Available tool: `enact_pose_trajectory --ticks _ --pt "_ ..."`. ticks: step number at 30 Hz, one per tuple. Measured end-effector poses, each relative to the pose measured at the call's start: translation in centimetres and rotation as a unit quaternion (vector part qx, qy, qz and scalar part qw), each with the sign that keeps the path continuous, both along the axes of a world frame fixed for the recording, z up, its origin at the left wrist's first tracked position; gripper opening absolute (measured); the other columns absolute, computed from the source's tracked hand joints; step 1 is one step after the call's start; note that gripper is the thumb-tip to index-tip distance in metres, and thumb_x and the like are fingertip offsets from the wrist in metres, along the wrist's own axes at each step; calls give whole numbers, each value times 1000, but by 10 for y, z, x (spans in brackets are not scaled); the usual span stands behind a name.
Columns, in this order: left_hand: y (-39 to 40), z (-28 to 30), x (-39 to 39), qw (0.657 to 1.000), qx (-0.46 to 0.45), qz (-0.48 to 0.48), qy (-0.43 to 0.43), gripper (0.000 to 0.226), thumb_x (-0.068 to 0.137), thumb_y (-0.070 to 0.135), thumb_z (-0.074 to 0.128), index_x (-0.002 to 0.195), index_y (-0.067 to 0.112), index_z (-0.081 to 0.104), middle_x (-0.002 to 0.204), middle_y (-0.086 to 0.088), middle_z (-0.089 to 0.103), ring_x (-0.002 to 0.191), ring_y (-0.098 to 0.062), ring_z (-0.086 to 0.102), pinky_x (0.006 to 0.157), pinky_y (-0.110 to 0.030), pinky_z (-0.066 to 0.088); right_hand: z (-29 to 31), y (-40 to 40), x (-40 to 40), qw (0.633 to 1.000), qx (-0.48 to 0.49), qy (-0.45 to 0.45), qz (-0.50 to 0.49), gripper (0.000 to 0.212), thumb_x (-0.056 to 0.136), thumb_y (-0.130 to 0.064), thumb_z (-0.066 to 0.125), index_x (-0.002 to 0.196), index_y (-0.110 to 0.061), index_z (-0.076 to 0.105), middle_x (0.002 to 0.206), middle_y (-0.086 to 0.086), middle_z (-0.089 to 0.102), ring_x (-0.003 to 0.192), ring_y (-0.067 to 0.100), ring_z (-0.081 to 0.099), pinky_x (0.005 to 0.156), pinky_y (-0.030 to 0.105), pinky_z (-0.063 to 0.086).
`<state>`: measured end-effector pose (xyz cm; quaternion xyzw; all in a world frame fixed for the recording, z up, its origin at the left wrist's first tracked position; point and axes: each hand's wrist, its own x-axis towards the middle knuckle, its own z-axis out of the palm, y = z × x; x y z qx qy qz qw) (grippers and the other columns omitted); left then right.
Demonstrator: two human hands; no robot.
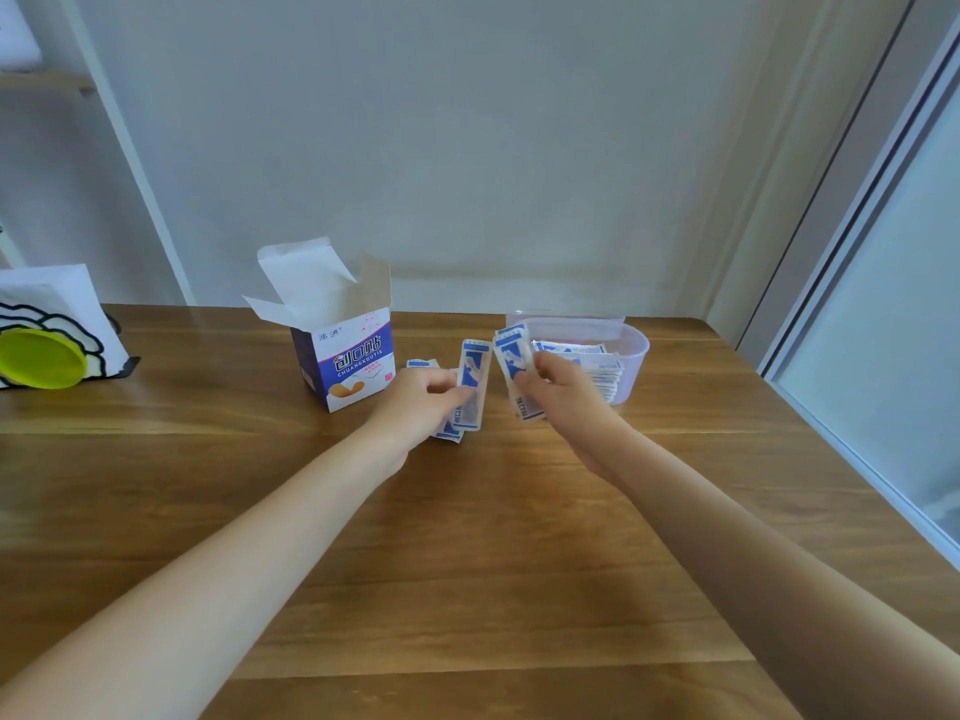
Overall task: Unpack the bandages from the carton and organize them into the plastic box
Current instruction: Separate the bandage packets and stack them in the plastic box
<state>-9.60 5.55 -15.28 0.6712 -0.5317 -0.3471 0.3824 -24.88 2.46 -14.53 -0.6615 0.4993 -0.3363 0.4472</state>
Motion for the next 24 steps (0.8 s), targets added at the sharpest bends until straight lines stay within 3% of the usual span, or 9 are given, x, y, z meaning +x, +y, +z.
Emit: enact_pose_trajectory --ticks 3,7,9,11,13,15,19,22,24 --pt "4 5 -9 999 -12 -47 -18 14 91 28 57 91 18 65 88 2 64 69 -5 57 66 -20 48 -1 6 5 998 32 -37 34 19 96 -14 45 106 -6 59 110 16 64 101 30 62 93 43 49" --pt "5 11 -3 992 -40 -60 -100 18 89 27 59 102 17 67 97 2 68 81 -8 60 79 -29 50 3 2 3 991 -107 74 17 13 95 -12 46 102 -6 56 93 6 62 84 20 58 67 24 45" --pt "1 11 9 988 -49 -7 -144 21 90 27 58 107 17 65 108 2 65 92 -9 57 78 -26 44 5 -1 -2 956 -211 205 22 19 95 -8 43 113 -6 51 100 9 63 89 23 58 64 25 41" --pt "-3 7 20 975 -14 41 -218 31 90 33 57 117 17 58 123 -1 59 108 -15 54 80 -27 42 2 -2 -9 888 -310 335 63 35 93 -3 44 127 -11 44 114 8 60 101 24 56 73 28 43" --pt "-6 0 22 949 55 44 -308 52 86 44 57 128 15 47 133 -8 49 121 -24 47 89 -31 41 -6 -1 -14 836 -364 397 103 48 91 -1 46 135 -18 40 122 4 54 110 20 49 82 29 44" --pt "-7 -6 17 922 100 31 -374 70 83 51 58 136 12 35 137 -14 40 126 -30 39 97 -35 38 -15 0 -17 817 -374 420 130 44 91 -4 47 133 -18 44 119 3 50 110 20 46 88 29 43" --pt "-7 -5 10 922 77 22 -378 67 84 39 63 135 10 33 130 -11 48 115 -24 49 77 -27 40 -28 2 -21 836 -341 408 137 30 95 -10 46 123 -15 53 111 5 51 99 22 52 75 27 41" --pt "-7 -2 14 935 78 6 -347 56 84 34 65 129 12 40 121 -7 55 94 -15 51 56 -19 34 -28 0 -22 853 -317 393 130 28 96 -11 44 120 -14 56 110 5 54 98 22 54 77 29 45" --pt "-4 -2 18 947 74 4 -314 50 85 31 65 126 13 44 122 -5 57 95 -14 52 52 -16 30 -25 0 -21 872 -284 376 129 27 95 -10 44 119 -13 58 110 5 58 100 23 56 82 31 47"
